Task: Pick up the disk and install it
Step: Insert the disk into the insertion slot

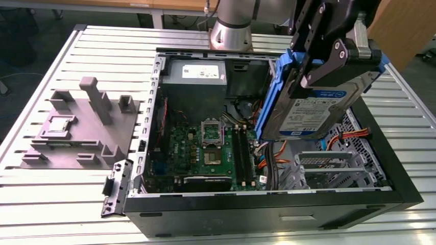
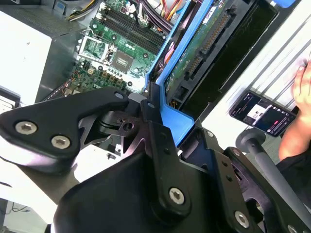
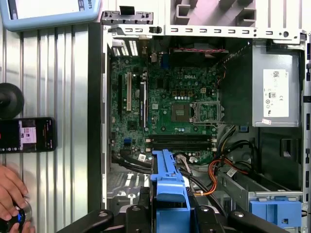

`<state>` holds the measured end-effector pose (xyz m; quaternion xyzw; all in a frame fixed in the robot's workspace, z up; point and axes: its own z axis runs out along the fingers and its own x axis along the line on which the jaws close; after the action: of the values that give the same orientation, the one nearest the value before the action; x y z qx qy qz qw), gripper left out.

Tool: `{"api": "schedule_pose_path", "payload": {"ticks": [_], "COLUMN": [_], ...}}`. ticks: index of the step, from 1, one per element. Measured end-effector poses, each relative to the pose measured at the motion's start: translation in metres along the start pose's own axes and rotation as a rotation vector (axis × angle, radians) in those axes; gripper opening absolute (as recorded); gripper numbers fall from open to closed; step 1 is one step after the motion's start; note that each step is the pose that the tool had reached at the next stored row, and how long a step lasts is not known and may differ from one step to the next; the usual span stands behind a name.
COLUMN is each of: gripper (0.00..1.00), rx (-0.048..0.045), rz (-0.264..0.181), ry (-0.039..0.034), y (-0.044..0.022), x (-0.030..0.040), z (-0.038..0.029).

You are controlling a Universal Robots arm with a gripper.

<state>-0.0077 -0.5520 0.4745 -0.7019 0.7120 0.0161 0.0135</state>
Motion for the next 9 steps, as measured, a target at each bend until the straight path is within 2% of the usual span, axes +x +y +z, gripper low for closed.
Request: {"api": "schedule_pose_path", "payload": {"ticks": [5, 9], "gripper": [0.37, 0.37], "rx": [0.0000, 0.0000], "rz": [0.000, 0.000], "ry": [0.0005, 0.0003], "y": [-0.0036, -0.0119], "x": [0.0041, 0.0079], "z": [-0.0001, 0.0010]}}
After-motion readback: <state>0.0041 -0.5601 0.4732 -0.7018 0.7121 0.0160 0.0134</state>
